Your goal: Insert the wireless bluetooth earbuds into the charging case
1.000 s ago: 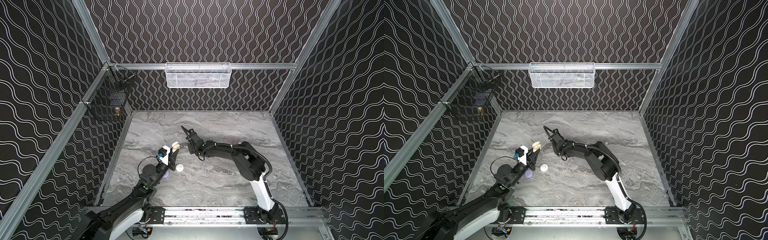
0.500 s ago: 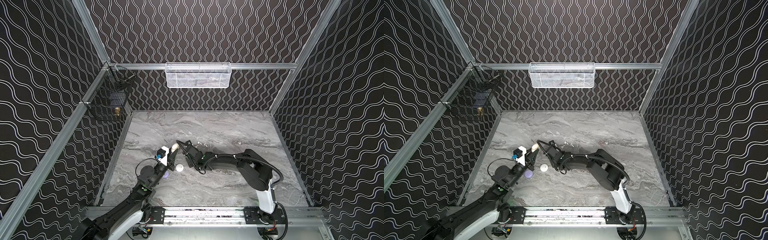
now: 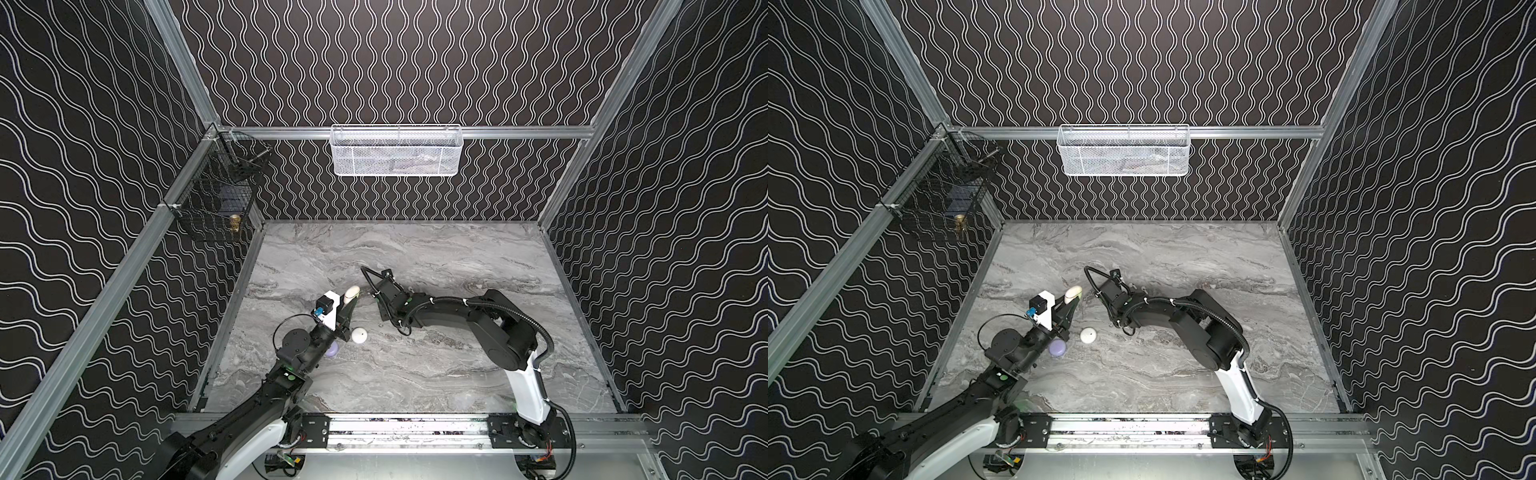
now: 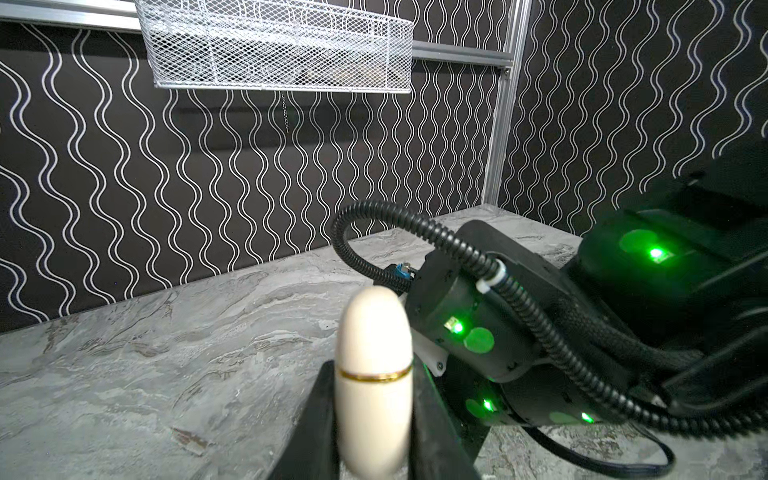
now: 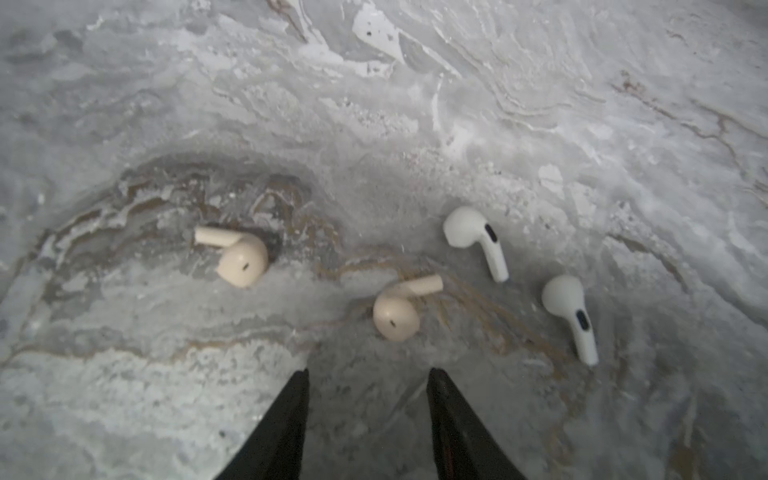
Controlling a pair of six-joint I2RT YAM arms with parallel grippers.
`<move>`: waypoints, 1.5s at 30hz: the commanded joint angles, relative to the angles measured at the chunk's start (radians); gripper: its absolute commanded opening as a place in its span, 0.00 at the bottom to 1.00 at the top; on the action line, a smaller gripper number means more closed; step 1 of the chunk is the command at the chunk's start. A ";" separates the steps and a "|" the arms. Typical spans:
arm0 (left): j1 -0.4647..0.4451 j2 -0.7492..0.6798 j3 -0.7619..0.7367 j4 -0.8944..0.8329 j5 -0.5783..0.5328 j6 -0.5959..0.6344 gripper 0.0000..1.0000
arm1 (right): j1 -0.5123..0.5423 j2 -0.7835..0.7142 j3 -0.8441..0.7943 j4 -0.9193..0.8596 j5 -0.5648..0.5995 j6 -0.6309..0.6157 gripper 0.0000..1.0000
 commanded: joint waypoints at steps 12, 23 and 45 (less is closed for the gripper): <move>-0.001 -0.015 0.007 0.018 0.008 0.020 0.00 | -0.003 0.052 0.073 0.045 -0.185 0.048 0.43; -0.002 -0.014 0.007 0.019 0.010 0.018 0.00 | -0.003 -0.011 0.051 0.012 -0.120 0.061 0.46; -0.001 -0.017 0.005 0.019 0.002 0.018 0.00 | -0.122 -0.077 -0.095 0.059 -0.171 0.032 0.00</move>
